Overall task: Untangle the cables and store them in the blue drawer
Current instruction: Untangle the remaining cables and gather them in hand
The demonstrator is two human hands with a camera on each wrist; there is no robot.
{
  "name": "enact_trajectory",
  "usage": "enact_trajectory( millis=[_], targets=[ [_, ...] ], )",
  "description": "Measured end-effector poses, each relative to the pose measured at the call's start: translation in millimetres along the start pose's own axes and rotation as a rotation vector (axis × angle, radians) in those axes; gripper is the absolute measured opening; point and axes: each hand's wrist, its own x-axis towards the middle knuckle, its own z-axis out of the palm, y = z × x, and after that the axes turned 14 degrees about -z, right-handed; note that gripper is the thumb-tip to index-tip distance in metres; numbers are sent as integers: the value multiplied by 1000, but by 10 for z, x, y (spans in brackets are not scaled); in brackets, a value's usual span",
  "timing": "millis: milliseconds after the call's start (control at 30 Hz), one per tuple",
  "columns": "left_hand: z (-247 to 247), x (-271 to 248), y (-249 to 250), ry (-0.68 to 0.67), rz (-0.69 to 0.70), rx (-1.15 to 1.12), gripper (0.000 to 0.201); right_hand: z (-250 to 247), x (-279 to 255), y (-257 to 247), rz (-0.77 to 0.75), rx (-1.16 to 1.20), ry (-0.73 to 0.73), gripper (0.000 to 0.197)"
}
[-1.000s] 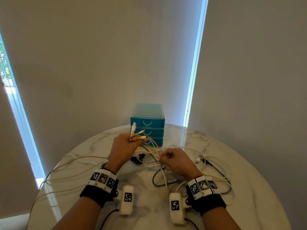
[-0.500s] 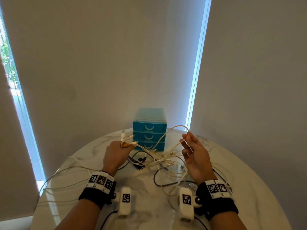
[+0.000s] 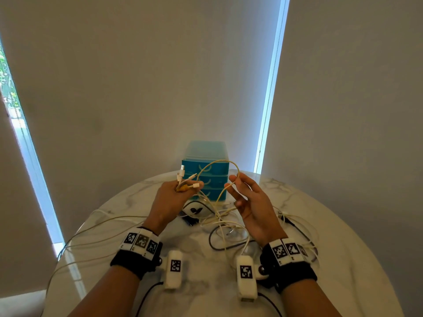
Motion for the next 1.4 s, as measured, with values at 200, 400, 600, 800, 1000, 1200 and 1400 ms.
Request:
enact_trajectory(
  millis=[200,400,600,800,1000,1200,1400],
  targets=[
    [-76,3,92,291,64,-150,23,-158,57,19,143,-289,-150,19],
    [-131,-79,219,230,153,-103,15,45,34,-122,357,-672,-268,27],
    [-79,-128,219,-44,169,-105,23,-76,-32,-85,161,-467,-340,27],
    [-57,-33,107,-57,188,188,27,145,-124,-237,168,-467,-563,73],
    [-90,-74,195,-124,27,-229,43,141,-179,-249,-50,-459,-602,31],
    [-291,11,153,-82,-86,-699,32,23,-154,-95,255,-856,-780,20],
    [-154,-123,255,-121,36,-363,22,151,-160,-140,97,-613,-477,31]
  ],
)
